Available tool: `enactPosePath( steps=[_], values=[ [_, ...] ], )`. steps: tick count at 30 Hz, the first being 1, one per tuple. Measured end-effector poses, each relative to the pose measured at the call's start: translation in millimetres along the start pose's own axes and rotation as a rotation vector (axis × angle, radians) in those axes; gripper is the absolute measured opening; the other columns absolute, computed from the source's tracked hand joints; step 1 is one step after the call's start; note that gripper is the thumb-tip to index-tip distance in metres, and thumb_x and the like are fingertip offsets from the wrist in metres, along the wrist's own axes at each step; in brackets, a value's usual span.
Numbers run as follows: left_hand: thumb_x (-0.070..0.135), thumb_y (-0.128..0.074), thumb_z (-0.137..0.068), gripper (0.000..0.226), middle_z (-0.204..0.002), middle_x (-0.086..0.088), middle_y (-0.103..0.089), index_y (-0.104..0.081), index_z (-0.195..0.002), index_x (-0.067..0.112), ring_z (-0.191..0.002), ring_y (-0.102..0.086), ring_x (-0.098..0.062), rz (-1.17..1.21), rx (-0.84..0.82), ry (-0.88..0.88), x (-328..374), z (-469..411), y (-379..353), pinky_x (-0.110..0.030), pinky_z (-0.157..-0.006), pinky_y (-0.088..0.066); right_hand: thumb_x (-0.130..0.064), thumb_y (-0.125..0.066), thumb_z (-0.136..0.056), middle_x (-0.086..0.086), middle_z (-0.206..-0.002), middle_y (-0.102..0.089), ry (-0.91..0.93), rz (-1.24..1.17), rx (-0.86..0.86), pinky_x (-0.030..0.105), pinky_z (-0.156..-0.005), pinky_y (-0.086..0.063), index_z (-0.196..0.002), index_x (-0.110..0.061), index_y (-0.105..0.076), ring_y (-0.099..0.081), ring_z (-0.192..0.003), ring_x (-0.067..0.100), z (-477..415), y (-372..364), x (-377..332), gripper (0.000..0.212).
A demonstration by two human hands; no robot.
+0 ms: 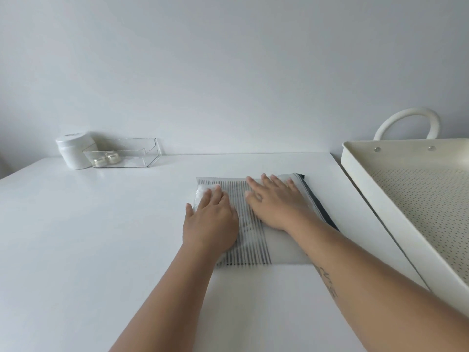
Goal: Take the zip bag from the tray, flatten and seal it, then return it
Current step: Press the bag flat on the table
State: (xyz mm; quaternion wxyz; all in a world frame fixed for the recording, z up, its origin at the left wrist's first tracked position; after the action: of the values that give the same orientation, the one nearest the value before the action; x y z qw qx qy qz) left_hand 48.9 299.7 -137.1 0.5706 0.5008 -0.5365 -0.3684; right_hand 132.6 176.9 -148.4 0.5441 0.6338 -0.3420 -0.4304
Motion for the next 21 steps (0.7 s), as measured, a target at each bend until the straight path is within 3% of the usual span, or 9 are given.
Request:
enactPosePath(
  steps=[7, 9, 12, 15, 18, 21],
  values=[
    [0.03, -0.019, -0.1, 0.053, -0.164, 0.008, -0.001, -0.02, -0.151, 0.017, -0.149, 0.004, -0.014, 0.021, -0.019, -0.01, 0, 2, -1, -0.048, -0.119, -0.007, -0.053, -0.007, -0.095, -0.001, -0.165, 0.005, -0.287, 0.165, -0.109, 0.057, -0.116, 0.013, -0.154, -0.036, -0.004, 0.008, -0.15, 0.026, 13, 17, 76, 0.062],
    [0.027, -0.02, -0.1, 0.053, -0.164, 0.008, -0.001, -0.02, -0.152, 0.017, -0.149, 0.005, -0.014, 0.025, -0.011, -0.011, 0, 3, 0, -0.048, -0.119, -0.007, -0.045, -0.014, -0.098, 0.002, -0.165, 0.001, -0.334, 0.225, -0.05, 0.058, -0.116, 0.009, -0.154, -0.027, -0.011, 0.004, -0.15, 0.028, 11, 40, 74, 0.059],
    [0.026, -0.02, -0.1, 0.053, -0.164, 0.008, -0.002, -0.019, -0.152, 0.017, -0.149, 0.004, -0.014, 0.042, 0.002, -0.023, 2, 4, 1, -0.047, -0.119, -0.008, -0.035, -0.024, -0.1, 0.004, -0.164, -0.01, -0.106, -0.001, 0.14, 0.054, -0.118, -0.001, -0.153, -0.024, -0.02, -0.005, -0.15, 0.028, 2, 69, 25, 0.054],
    [0.026, -0.022, -0.099, 0.054, -0.164, 0.006, -0.002, -0.018, -0.153, 0.016, -0.149, 0.004, -0.014, 0.037, 0.005, -0.03, 5, 5, 3, -0.048, -0.118, -0.01, -0.027, -0.024, -0.102, -0.002, -0.164, -0.01, 0.204, -0.191, 0.071, 0.047, -0.119, -0.002, -0.152, -0.034, -0.021, -0.002, -0.151, 0.025, 4, 55, -42, 0.051],
    [0.023, -0.024, -0.097, 0.056, -0.164, 0.005, 0.001, -0.018, -0.152, 0.016, -0.149, 0.006, -0.015, -0.009, -0.019, -0.007, 4, 6, 2, -0.05, -0.118, -0.011, -0.029, -0.019, -0.103, -0.004, -0.164, -0.01, 0.202, -0.152, -0.054, 0.045, -0.121, -0.004, -0.152, -0.037, -0.019, -0.003, -0.151, 0.024, 4, 15, -52, 0.05],
    [0.022, -0.022, -0.097, 0.057, -0.164, 0.003, 0.003, -0.014, -0.153, 0.015, -0.149, 0.007, -0.016, -0.028, -0.032, 0.013, 3, 6, 2, -0.051, -0.117, -0.01, -0.037, -0.016, -0.1, -0.003, -0.164, -0.011, 0.147, -0.081, -0.002, 0.043, -0.121, -0.007, -0.152, -0.039, -0.013, -0.007, -0.15, 0.023, 2, 3, -39, 0.052]
  ],
)
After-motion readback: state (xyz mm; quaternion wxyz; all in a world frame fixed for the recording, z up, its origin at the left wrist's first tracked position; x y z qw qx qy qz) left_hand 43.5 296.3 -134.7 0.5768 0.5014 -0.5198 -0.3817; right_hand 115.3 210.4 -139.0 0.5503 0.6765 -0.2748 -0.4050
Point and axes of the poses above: each hand's wrist, its own z-axis away from the middle knuckle, its own y-axis out of the back of the hand, x = y × z, the point moved 8 cm from there along -z, towards the middle knuckle
